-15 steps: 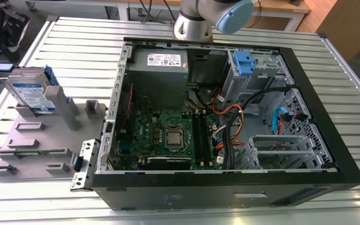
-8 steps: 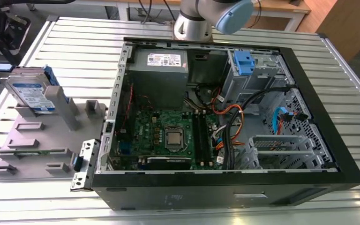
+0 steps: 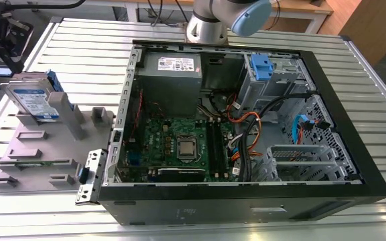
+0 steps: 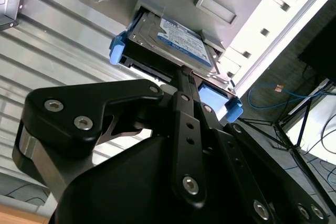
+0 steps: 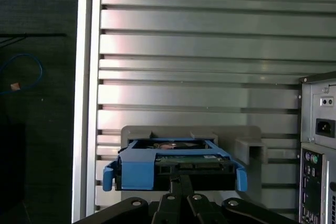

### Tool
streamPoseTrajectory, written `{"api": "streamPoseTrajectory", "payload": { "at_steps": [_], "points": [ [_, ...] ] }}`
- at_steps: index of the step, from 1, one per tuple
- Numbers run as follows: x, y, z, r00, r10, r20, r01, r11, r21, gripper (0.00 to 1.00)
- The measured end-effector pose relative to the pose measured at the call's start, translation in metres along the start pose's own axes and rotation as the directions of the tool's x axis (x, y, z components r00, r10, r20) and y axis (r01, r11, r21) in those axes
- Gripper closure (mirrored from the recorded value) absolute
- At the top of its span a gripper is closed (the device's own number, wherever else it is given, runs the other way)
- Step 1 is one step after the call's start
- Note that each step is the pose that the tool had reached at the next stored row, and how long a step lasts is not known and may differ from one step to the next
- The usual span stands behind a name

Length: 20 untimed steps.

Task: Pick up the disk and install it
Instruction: 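Reach for the disk, then pick up the disk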

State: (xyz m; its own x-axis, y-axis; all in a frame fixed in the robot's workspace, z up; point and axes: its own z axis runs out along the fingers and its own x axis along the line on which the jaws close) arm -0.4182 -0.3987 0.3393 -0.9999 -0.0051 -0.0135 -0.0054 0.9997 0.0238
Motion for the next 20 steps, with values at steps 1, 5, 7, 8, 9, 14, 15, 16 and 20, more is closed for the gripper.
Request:
{"api": "streamPoseTrajectory", "payload": {
  "at_steps": [1, 5, 7, 8, 9, 14, 15, 16, 20],
  "points": [
    [0.0005, 0.0000, 0.0001, 1.0000, 0.001, 0.0000, -0.001, 1.0000, 0.0000, 0.89],
    [0.0027, -0.0001, 0.0020, 1.0000, 0.001, 0.0004, -0.001, 1.0000, -0.0002, 0.89],
    [0.0029, -0.0001, 0.0033, 1.0000, 0.001, 0.0001, -0.001, 1.0000, 0.0000, 0.89],
    [0.0030, -0.0001, 0.0034, 1.0000, 0.002, -0.0001, -0.002, 1.0000, 0.0002, 0.89],
    [0.0030, 0.0000, 0.0034, 1.0000, 0.002, -0.0001, -0.002, 1.0000, 0.0001, 0.89],
    [0.0031, -0.0009, 0.0036, 1.0000, 0.002, 0.0002, -0.002, 1.0000, -0.0001, 0.89],
    [0.0030, -0.0009, 0.0036, 1.0000, 0.002, 0.0003, -0.002, 1.0000, -0.0001, 0.89],
    [0.0030, -0.0010, 0.0035, 1.0000, 0.002, 0.0002, -0.002, 1.0000, -0.0001, 0.89],
    [0.0030, -0.0019, 0.0035, 1.0000, 0.002, 0.0001, -0.002, 1.0000, 0.0000, 0.89]
  ]
}}
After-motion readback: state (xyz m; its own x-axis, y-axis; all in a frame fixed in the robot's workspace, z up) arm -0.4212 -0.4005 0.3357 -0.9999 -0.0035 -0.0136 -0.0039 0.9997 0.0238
